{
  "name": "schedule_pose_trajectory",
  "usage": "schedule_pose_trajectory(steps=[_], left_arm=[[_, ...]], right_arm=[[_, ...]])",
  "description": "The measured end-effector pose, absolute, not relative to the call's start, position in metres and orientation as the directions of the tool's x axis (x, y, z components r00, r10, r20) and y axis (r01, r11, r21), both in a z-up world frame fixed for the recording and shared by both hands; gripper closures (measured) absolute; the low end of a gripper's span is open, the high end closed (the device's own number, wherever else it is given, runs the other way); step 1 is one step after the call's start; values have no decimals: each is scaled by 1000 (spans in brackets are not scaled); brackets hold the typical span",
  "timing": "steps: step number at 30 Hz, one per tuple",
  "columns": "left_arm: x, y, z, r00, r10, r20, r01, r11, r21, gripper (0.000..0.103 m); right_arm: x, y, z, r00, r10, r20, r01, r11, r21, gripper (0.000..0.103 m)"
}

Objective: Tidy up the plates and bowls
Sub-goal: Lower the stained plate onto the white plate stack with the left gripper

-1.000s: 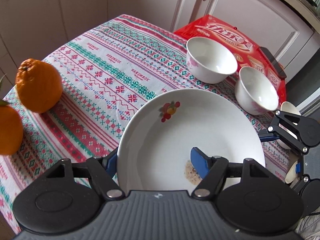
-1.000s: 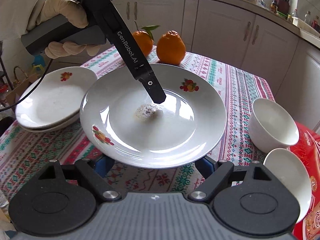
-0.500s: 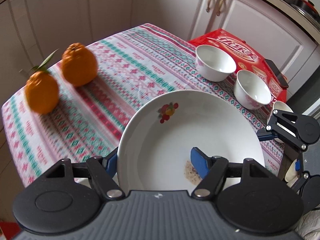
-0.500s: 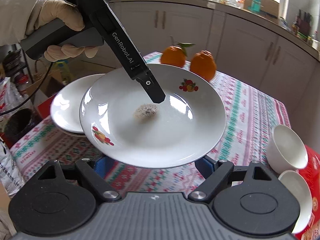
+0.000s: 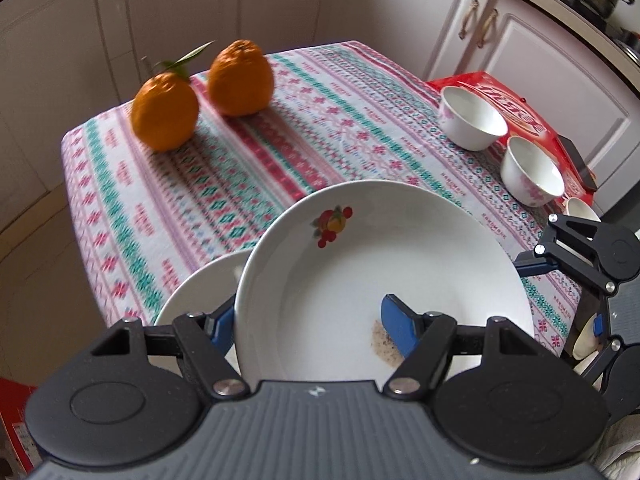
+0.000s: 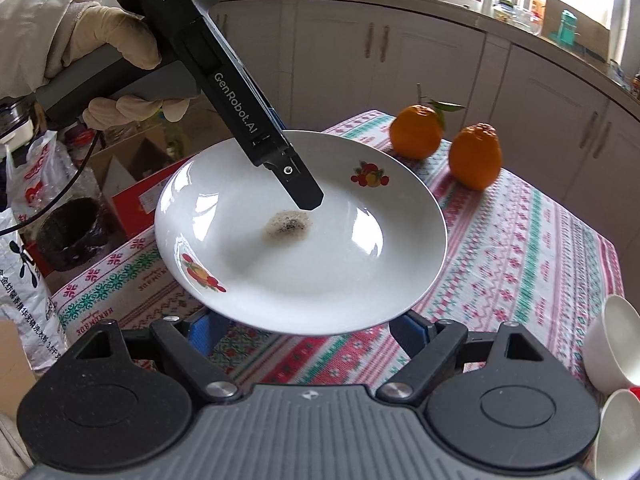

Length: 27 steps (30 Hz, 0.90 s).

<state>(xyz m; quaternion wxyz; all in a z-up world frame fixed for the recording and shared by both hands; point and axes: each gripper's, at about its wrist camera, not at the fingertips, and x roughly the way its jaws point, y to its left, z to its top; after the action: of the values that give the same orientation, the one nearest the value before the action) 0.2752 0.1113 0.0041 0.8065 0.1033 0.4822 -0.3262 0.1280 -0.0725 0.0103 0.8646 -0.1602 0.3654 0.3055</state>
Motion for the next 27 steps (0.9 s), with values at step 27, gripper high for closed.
schedule_pose_trajectory(steps=[27], left_arm=[[278, 151, -29, 320, -438, -840, 536, 815, -220, 31]], right_arm=[[135, -44, 7, 528, 398, -750, -694, 712, -111, 13]])
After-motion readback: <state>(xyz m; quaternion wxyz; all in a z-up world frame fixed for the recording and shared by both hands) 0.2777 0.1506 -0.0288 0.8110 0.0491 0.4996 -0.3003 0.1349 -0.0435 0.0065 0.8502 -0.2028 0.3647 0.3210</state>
